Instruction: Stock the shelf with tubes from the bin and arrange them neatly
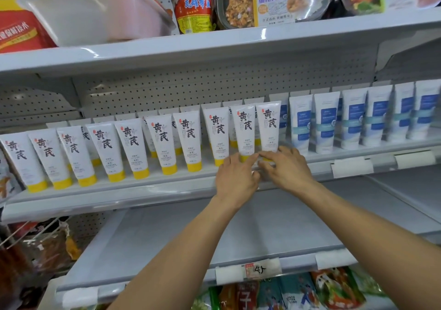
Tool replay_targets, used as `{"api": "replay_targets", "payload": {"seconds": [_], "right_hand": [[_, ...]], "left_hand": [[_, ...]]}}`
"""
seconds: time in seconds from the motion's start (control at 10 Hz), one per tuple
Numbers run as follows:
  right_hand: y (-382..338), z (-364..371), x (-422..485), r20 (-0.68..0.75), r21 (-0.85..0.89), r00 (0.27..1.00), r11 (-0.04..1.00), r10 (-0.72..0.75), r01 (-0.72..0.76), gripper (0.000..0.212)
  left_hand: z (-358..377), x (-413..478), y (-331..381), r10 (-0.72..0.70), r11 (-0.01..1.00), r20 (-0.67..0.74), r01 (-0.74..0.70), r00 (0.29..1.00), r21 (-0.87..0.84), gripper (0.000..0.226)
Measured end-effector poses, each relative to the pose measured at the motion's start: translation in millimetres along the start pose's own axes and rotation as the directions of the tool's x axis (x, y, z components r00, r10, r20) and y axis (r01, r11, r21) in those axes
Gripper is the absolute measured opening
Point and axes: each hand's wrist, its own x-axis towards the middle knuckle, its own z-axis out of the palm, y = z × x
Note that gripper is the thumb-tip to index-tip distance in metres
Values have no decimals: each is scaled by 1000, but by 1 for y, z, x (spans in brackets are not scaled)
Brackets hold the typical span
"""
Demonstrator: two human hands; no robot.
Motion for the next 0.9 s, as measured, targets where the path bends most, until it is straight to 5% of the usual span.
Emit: {"api": "replay_targets", "payload": {"seconds": [0.6, 0.9], "right_hand": [[2, -8, -2, 63, -25, 998, 1000, -6, 8, 44], [-12, -26, -41, -148, -24, 989, 1000, -22, 19, 33]], "left_hand": [[0, 3, 1, -25, 999, 45, 23, 999, 43, 55], [-21, -26, -13, -25, 1000, -200, 24, 979, -5, 37]]}}
